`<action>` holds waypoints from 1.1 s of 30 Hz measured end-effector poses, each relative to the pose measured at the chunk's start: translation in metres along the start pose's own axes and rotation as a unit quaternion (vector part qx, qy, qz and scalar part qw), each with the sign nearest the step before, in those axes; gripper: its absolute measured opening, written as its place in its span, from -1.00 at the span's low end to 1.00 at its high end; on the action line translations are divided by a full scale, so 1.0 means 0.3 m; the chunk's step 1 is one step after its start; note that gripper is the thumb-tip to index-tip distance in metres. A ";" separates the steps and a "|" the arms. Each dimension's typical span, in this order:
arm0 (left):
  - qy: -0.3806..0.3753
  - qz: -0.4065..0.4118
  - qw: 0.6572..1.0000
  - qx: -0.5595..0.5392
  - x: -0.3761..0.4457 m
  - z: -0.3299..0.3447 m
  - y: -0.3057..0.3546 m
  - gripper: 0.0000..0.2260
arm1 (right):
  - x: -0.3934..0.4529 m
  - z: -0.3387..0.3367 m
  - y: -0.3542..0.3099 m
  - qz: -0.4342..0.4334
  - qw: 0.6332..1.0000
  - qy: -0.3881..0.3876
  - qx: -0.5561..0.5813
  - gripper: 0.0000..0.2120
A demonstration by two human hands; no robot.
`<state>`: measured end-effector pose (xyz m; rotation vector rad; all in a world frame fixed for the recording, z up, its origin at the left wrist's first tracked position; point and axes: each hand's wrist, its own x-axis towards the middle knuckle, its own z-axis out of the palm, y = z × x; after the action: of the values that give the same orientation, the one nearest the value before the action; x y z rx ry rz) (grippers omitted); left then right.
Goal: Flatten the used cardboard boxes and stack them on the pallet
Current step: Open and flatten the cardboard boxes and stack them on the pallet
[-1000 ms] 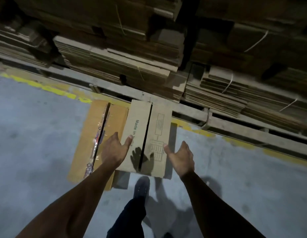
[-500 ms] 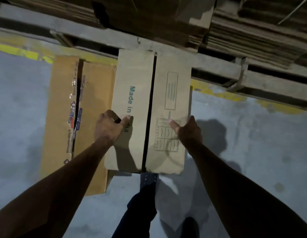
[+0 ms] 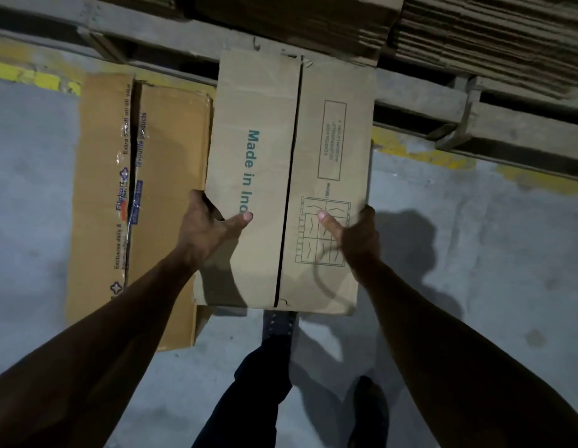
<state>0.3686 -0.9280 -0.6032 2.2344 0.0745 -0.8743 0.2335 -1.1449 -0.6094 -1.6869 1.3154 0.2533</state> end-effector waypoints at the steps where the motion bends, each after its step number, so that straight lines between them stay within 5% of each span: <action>1: -0.004 0.005 1.000 -0.012 -0.012 0.004 0.013 -0.36 | -0.002 -0.019 0.008 -0.012 1.000 0.002 -0.007 -0.32; 14: 0.063 0.041 0.997 -0.015 -0.303 0.188 0.136 -0.24 | -0.103 -0.348 0.189 -0.050 0.998 -0.033 -0.013 -0.30; 17: 0.050 0.028 0.998 0.000 -0.391 0.219 0.128 -0.09 | -0.169 -0.385 0.282 -0.035 0.999 -0.037 -0.011 -0.27; 23: 0.041 -0.042 0.998 -0.015 -0.649 0.268 -0.067 0.06 | -0.350 -0.365 0.484 -0.003 0.995 -0.058 -0.079 -0.21; 30: 0.034 -0.101 0.994 0.015 -0.995 0.299 -0.403 -0.28 | -0.670 -0.272 0.724 0.027 0.984 -0.076 -0.158 -0.13; 33: 0.047 -0.119 0.992 0.002 -1.155 0.299 -0.593 -0.22 | -0.818 -0.214 0.826 0.011 0.980 -0.100 -0.169 -0.23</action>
<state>-0.0011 -0.7874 -0.5457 2.3021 0.3900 -0.8937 -0.0963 -1.0292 -0.5498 -1.8713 1.1883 0.6746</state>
